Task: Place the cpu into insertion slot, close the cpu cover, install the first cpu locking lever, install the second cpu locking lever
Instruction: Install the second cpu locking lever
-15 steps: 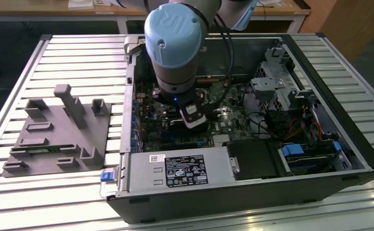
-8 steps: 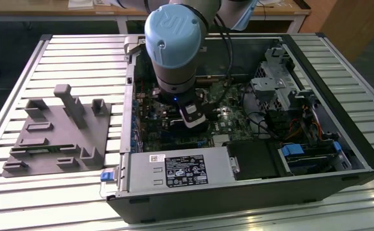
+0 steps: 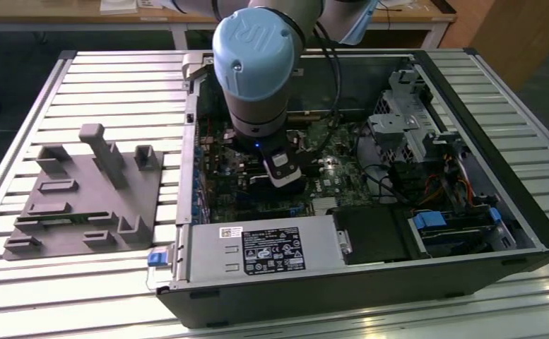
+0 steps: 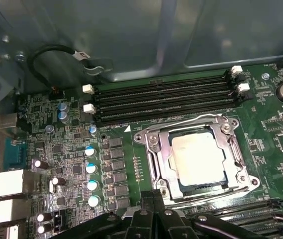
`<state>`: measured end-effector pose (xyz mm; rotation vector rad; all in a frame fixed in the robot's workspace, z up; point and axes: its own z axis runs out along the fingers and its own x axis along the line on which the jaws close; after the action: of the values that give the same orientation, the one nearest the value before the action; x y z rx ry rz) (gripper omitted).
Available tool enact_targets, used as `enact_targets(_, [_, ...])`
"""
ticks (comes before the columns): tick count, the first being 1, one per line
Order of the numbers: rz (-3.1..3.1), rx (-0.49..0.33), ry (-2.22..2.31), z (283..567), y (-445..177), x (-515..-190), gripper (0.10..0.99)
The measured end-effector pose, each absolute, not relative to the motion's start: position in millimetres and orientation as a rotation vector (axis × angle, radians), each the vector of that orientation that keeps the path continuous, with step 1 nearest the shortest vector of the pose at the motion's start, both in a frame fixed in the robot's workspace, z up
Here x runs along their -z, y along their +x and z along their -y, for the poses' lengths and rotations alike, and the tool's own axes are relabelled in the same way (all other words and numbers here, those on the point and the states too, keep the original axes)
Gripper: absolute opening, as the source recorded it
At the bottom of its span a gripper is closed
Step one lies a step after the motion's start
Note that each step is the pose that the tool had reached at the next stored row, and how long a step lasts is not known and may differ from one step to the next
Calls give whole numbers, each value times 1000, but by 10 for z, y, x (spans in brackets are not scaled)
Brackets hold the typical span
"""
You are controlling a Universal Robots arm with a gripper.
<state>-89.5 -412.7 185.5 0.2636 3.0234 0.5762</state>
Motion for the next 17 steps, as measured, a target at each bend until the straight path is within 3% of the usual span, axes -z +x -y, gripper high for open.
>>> enact_targets(10, [-3024,-571,265,4126,-895,-2016,106])
enact_targets(17, [-3026,-494,297,4126,-883,-2104,106])
